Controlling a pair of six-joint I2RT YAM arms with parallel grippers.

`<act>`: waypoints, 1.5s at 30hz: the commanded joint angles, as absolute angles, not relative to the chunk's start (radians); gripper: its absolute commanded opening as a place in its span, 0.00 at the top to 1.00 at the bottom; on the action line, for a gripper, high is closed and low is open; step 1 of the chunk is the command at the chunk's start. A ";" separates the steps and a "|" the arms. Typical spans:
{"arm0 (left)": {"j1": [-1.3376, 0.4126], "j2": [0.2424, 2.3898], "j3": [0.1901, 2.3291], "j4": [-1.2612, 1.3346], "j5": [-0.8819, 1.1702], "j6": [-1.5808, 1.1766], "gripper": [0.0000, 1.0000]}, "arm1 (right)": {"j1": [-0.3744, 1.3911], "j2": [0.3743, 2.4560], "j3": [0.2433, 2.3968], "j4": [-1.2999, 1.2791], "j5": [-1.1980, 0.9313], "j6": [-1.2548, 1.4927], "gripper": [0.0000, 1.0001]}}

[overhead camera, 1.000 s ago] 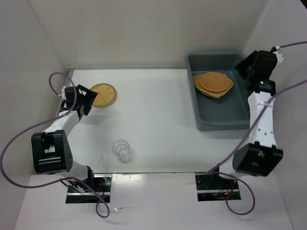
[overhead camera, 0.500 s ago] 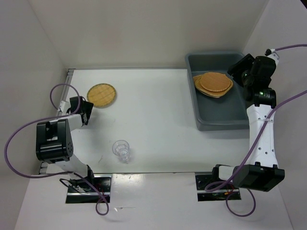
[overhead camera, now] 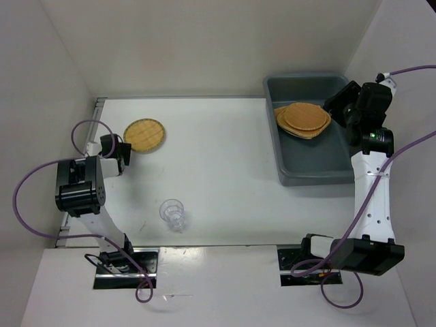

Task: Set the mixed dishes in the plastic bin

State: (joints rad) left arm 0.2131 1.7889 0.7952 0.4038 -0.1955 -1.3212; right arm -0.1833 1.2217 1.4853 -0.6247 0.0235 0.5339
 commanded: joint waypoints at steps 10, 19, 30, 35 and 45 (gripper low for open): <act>0.216 1.980 0.926 0.430 -0.011 -1.327 0.63 | -0.184 1.184 1.500 -0.640 0.071 0.505 0.38; 0.216 1.869 0.959 0.342 0.098 -1.312 1.00 | -0.184 1.184 1.459 -0.574 -0.024 0.505 0.34; 0.042 1.643 1.095 0.284 0.517 -1.279 1.00 | 0.020 1.339 1.370 -0.352 -0.589 0.537 0.24; -0.107 1.634 1.095 0.363 0.609 -1.373 1.00 | 0.113 1.393 1.359 -0.284 -0.633 0.601 0.24; -0.238 1.606 1.104 0.413 0.713 -1.469 1.00 | 0.153 1.404 1.321 -0.275 -0.620 0.612 0.25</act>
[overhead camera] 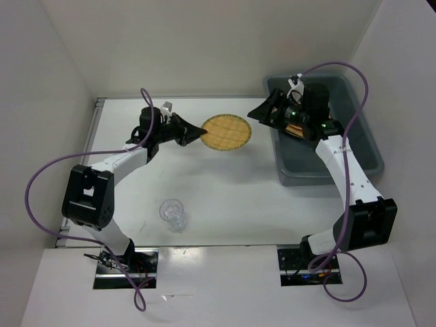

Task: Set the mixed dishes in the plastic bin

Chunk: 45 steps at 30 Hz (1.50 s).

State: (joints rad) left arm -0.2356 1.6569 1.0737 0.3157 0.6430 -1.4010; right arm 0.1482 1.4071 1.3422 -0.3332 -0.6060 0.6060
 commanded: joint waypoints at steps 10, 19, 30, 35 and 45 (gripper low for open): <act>-0.258 1.575 1.135 0.469 0.790 -1.552 1.00 | 0.153 1.431 1.275 -0.295 -0.609 0.612 0.32; -0.299 1.594 1.144 0.491 0.770 -1.575 1.00 | 0.173 1.470 1.243 -0.201 -0.707 0.684 0.82; -0.249 1.585 1.115 0.434 0.692 -1.539 0.01 | 0.112 1.448 1.353 -0.279 -0.537 0.704 1.00; -0.098 1.507 1.045 0.315 0.672 -1.460 0.01 | -0.052 1.439 1.424 -0.337 -0.304 0.693 1.00; -0.054 1.454 0.927 0.265 0.672 -1.442 0.01 | -0.281 1.523 1.465 -0.356 0.052 0.663 1.00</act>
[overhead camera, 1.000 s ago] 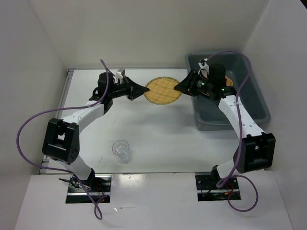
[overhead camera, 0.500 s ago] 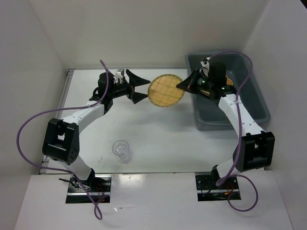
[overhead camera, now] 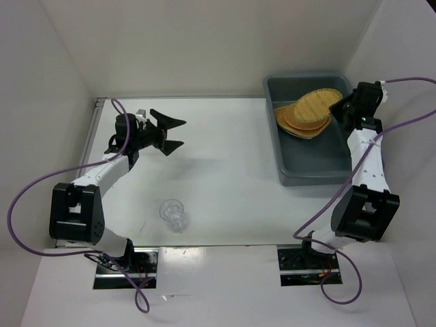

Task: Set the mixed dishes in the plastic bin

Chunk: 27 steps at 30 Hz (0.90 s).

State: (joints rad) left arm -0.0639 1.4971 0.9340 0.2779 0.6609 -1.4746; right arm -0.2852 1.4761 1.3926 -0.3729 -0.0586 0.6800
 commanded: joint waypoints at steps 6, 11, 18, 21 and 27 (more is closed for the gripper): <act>-0.023 1.422 0.904 0.206 0.650 -1.410 0.01 | -0.281 1.679 1.476 -0.296 0.112 0.663 1.00; 0.008 1.411 0.871 0.187 0.650 -1.401 0.01 | -0.290 1.769 1.508 -0.261 0.112 0.692 1.00; 0.037 1.411 0.862 0.169 0.641 -1.391 0.01 | -0.290 1.856 1.555 -0.242 0.094 0.710 1.00; 0.037 1.411 0.862 0.169 0.632 -1.391 0.01 | -0.290 1.890 1.574 -0.242 0.103 0.710 0.99; 0.037 1.430 0.862 0.158 0.632 -1.373 0.01 | -0.290 1.979 1.629 -0.242 0.091 0.719 0.95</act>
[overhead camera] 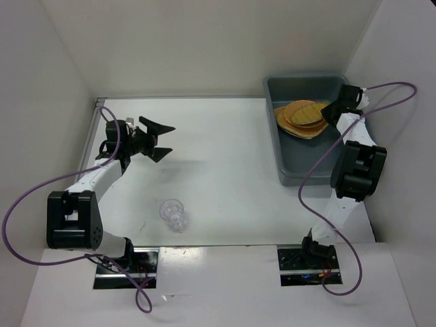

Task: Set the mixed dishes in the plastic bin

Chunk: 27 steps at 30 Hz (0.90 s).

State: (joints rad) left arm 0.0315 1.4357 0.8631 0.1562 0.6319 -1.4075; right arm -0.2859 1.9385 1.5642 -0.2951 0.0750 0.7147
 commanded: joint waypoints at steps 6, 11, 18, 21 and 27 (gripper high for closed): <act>0.037 1.448 0.862 0.147 0.632 -1.364 0.01 | -0.290 2.059 1.704 -0.244 0.038 0.749 0.84; 0.037 1.448 0.853 0.147 0.632 -1.364 0.01 | -0.290 2.071 1.729 -0.284 0.014 0.749 0.55; 0.037 1.448 0.844 0.137 0.612 -1.321 0.01 | -0.290 1.887 1.641 -0.356 0.196 0.729 0.38; 0.037 1.428 0.877 0.045 0.525 -1.196 0.01 | -0.290 1.756 1.582 -0.405 0.270 0.704 0.31; 0.046 1.347 0.875 -0.153 0.345 -0.990 0.01 | -0.290 1.507 1.468 -0.434 0.191 0.608 0.24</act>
